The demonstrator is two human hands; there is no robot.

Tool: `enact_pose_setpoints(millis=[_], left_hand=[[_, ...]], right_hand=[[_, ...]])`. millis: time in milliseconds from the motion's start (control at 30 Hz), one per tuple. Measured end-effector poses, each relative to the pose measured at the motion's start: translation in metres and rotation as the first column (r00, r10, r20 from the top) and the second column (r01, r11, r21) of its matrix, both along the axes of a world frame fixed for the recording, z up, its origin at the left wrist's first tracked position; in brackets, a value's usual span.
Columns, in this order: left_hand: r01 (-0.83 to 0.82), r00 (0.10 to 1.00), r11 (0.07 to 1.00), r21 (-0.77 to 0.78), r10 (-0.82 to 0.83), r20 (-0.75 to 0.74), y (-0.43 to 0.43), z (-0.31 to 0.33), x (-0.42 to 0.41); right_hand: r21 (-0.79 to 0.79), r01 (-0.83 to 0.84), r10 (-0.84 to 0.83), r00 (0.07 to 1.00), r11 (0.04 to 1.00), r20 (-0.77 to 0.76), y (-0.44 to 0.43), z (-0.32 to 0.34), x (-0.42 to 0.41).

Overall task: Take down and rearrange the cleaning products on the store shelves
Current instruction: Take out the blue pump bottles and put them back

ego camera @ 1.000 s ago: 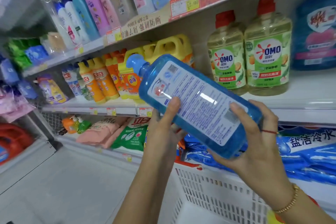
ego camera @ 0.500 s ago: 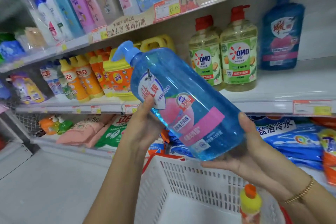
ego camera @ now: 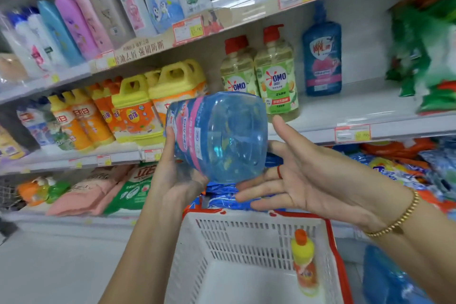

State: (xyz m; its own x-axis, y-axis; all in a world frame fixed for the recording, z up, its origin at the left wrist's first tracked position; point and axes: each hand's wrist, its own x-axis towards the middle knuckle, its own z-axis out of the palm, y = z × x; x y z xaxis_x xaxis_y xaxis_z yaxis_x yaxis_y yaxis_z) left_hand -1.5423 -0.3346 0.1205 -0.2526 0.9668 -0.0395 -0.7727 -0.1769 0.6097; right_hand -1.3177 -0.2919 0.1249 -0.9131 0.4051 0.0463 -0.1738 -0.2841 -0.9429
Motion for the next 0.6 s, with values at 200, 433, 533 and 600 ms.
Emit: enact_pose_setpoints(millis=[200, 433, 533, 600], left_hand=[[0.032, 0.999, 0.999, -0.043, -0.032, 0.003, 0.010, 0.009, 0.041], [-0.058, 0.914, 0.986, 0.154, 0.114, -0.389, 0.056, 0.042, 0.084], [-0.046, 0.778, 0.952, 0.303, 0.224, -0.587, 0.082, 0.055, 0.106], [-0.036, 0.619, 0.935, 0.354, 0.299, -0.726, 0.098, 0.065, 0.126]], right_hand=[[0.022, 0.088, -0.089, 0.994, 0.996, 0.060, 0.004, 0.010, 0.038], [0.043, 0.455, -0.453, 0.890, 0.889, -0.046, 0.059, -0.016, 0.085], [0.140, 0.600, -0.594, 0.800, 0.788, -0.083, 0.085, -0.022, 0.110], [0.274, 0.657, -0.659, 0.745, 0.702, -0.098, 0.095, -0.024, 0.118]])
